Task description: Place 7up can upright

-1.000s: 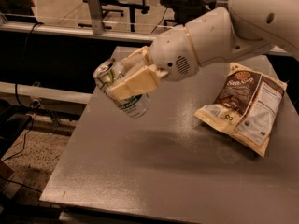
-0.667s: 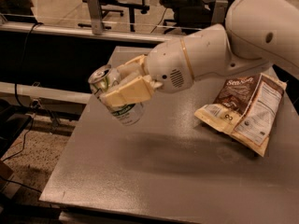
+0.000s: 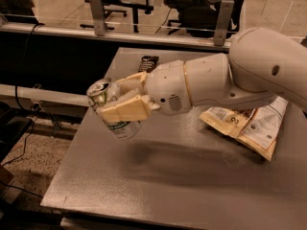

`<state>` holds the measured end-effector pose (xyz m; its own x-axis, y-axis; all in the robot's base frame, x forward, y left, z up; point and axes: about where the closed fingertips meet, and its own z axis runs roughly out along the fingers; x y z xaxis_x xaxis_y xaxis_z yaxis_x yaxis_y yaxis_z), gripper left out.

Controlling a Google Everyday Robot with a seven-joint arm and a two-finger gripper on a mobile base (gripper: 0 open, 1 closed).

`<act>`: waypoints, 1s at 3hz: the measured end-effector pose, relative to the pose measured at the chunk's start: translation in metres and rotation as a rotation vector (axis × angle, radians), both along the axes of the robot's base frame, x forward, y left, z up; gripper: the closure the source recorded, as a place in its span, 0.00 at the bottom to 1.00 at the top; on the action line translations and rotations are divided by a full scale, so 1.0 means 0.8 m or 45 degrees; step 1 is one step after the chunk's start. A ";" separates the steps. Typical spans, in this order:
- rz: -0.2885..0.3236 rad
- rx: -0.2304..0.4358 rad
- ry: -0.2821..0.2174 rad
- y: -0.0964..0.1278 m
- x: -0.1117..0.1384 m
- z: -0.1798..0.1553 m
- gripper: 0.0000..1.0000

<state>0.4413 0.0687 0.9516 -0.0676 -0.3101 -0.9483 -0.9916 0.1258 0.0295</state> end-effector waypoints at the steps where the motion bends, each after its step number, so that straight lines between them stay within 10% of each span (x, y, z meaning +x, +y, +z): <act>1: -0.045 0.147 -0.032 0.008 -0.002 -0.013 1.00; 3: -0.034 0.318 -0.083 0.016 -0.004 -0.026 1.00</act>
Offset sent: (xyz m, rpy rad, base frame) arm 0.0019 0.0076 -0.0212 0.2896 -0.0722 -0.0550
